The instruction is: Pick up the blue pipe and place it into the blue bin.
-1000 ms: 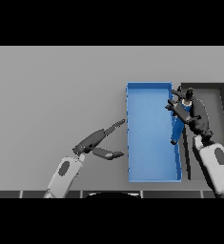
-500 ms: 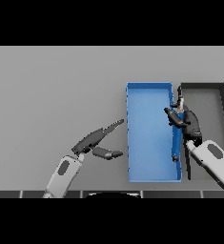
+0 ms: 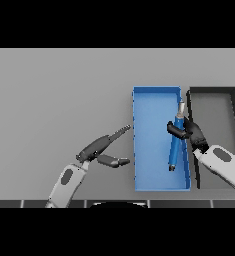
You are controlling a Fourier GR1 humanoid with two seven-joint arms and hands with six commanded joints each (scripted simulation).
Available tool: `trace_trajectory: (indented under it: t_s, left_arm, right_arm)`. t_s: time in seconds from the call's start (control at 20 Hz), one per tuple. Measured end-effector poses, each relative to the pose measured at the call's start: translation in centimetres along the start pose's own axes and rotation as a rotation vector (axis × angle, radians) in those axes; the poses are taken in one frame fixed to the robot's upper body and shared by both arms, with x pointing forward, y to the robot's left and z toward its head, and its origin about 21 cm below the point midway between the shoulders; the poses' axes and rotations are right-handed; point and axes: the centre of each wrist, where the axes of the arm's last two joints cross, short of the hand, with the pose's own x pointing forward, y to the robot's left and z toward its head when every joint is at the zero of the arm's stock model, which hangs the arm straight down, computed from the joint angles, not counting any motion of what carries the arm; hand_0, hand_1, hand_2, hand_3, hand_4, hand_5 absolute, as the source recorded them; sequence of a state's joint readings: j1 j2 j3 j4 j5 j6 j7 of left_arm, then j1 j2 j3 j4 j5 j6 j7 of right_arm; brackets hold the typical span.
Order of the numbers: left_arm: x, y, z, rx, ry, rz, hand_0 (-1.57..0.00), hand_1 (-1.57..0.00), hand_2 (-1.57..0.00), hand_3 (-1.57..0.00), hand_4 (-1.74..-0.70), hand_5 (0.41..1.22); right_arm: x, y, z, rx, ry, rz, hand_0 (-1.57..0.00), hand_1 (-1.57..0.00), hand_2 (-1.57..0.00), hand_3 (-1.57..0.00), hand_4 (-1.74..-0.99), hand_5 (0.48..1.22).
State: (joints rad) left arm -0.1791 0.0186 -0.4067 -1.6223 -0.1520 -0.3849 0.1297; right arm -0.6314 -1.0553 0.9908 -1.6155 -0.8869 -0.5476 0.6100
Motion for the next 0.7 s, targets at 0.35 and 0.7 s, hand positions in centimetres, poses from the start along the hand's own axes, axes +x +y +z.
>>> trace_trajectory:
  t_s: [0.35, 0.7]
  left_arm:
    - [-0.2, 0.2, 0.2, 0.006, 0.006, -0.005, 0.0, 0.0, 0.0, 0.0, -0.89, 0.431]
    - [-0.8, -0.7, 2.2, -0.006, -0.022, 0.002, 0.0, 0.0, 0.0, 0.0, -0.88, 0.431]
  right_arm:
    - [0.1, 0.6, -0.4, -0.006, 0.007, 0.089, -0.01, -0.01, -0.01, -0.01, -1.022, 0.672]
    - [0.5, -0.1, -0.2, 0.009, 0.007, 0.112, -0.01, -0.01, -0.01, 0.0, -1.022, 0.643]
